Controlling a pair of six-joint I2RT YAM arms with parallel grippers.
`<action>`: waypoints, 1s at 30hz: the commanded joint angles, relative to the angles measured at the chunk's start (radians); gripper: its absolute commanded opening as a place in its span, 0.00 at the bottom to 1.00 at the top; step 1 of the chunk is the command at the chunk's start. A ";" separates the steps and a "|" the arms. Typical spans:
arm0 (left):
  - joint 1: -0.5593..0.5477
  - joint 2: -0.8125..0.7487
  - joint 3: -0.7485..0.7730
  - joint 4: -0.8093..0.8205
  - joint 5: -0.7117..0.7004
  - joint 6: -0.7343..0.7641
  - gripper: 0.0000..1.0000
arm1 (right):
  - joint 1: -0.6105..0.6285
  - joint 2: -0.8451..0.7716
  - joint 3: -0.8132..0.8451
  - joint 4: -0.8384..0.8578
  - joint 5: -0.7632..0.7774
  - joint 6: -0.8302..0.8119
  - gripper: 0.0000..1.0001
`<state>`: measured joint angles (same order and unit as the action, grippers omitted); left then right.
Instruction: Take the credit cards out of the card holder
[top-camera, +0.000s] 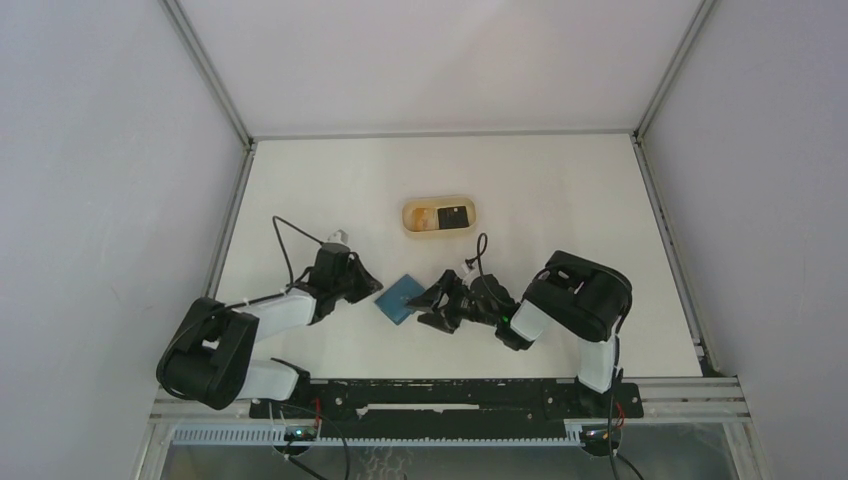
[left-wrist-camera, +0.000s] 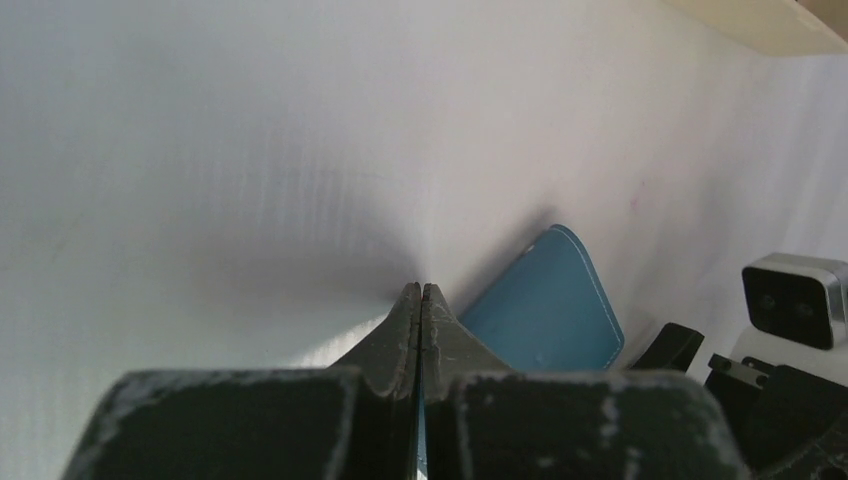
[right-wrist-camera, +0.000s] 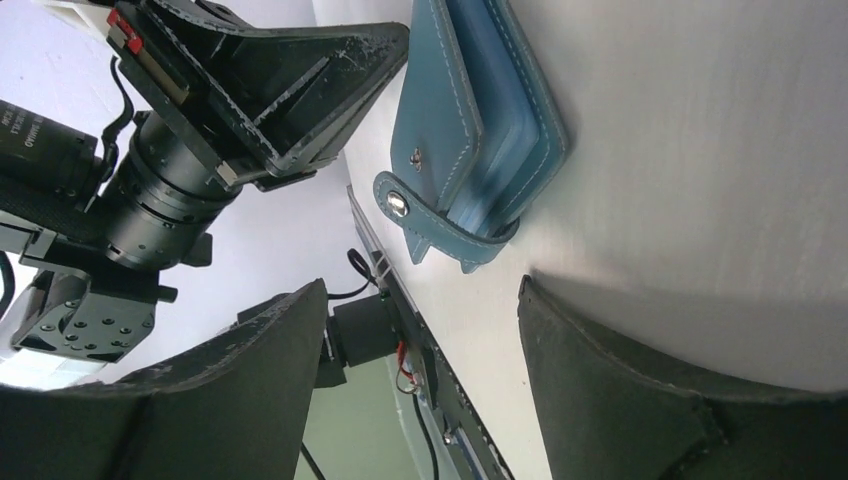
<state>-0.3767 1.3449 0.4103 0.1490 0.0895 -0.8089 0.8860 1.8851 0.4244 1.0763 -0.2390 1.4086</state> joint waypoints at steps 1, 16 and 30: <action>-0.028 -0.010 -0.042 0.028 -0.006 -0.028 0.01 | -0.036 0.051 -0.019 0.089 -0.025 -0.030 0.78; -0.108 -0.012 -0.074 0.059 -0.008 -0.095 0.01 | -0.100 0.097 -0.013 0.178 -0.088 -0.062 0.69; -0.171 -0.031 -0.102 0.060 -0.047 -0.176 0.00 | -0.121 0.085 0.007 0.169 -0.070 -0.060 0.66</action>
<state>-0.5121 1.3163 0.3393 0.2401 0.0517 -0.9432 0.8051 1.9640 0.4194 1.1919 -0.3267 1.3788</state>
